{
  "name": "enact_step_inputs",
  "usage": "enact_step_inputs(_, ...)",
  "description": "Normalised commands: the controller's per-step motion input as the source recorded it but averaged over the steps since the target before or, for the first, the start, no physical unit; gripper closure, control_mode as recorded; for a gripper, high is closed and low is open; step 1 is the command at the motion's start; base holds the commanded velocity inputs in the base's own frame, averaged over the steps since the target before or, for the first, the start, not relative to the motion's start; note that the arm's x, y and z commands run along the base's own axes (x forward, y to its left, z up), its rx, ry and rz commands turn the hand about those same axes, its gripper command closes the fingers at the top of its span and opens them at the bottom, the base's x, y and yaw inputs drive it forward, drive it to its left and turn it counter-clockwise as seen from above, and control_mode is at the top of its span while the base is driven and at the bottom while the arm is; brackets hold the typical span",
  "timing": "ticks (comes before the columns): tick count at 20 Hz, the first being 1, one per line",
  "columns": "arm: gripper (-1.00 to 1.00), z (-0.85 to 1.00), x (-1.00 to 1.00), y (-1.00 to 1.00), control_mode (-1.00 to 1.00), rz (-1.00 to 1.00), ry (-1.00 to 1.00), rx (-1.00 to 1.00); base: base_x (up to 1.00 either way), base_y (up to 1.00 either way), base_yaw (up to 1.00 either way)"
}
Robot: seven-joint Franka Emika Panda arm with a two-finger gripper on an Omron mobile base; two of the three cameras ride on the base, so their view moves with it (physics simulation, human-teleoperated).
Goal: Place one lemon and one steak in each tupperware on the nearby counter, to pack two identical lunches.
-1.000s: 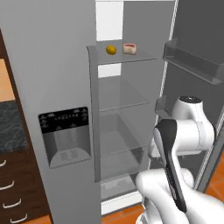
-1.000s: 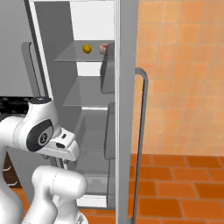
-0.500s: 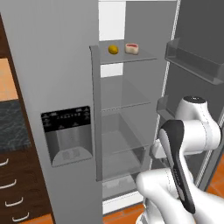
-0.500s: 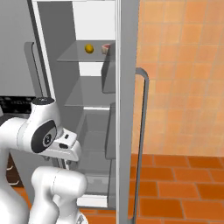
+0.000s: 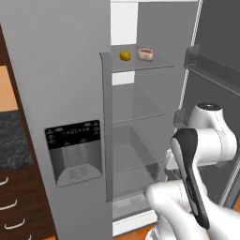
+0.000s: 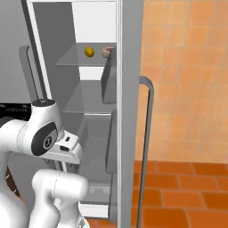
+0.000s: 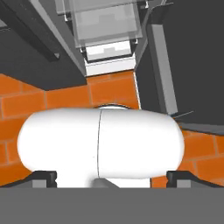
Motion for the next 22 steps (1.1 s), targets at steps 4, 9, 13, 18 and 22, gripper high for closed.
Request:
enact_step_inputs(4, -1.00, 0.00, 0.00, 0.00, 1.00, 0.00, 0.00, 0.00, 0.70, 0.17, 0.00)
enact_step_inputs(9, -1.00, 0.30, 0.26, 0.08, -1.00, 0.10, -0.14, -0.03, 0.13, 0.02, 0.00)
enact_step_inputs(13, -1.00, 0.88, 0.03, 0.00, -1.00, 0.26, -0.69, -0.13, 0.00, 0.00, 0.00)
enact_step_inputs(18, -1.00, 0.98, 0.36, 0.00, -1.00, 0.20, -0.63, -0.08, 0.00, 0.00, 0.00)
enact_step_inputs(22, -1.00, 1.00, 0.40, 0.00, -1.00, 0.13, -0.59, -0.01, 0.00, 0.00, 0.00)
